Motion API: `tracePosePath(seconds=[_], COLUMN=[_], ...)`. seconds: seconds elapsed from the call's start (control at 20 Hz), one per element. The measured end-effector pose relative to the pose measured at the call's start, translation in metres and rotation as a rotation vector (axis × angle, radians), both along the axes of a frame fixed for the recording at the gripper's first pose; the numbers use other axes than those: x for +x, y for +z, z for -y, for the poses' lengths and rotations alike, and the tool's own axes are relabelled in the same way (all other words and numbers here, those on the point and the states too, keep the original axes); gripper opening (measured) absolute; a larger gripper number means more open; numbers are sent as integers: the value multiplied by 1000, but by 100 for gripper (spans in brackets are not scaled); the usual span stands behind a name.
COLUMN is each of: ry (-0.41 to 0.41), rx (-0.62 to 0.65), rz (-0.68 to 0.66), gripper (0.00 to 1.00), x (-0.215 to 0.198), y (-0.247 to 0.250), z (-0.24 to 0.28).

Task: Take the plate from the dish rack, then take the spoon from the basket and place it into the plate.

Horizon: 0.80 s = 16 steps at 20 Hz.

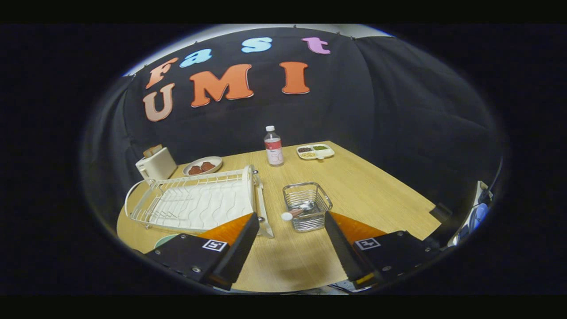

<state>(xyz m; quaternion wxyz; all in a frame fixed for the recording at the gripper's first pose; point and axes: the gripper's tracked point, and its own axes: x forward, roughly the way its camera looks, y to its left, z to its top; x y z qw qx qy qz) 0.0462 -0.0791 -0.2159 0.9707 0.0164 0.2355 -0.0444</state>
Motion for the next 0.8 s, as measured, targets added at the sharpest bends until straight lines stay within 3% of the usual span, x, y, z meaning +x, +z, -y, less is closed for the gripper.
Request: tracePosePath(seconds=[0.25, 0.4, 0.6, 0.7, 0.8], ry=[10, 59, 40, 36, 34], rx=[-147, -137, -155, -159, -145], rz=[60, 32, 35, 46, 47], gripper=[65, 52, 32, 16, 14], x=[22, 28, 37, 39, 38], y=[-3, -18, -21, -19, -16], z=[10, 4, 18, 20, 21])
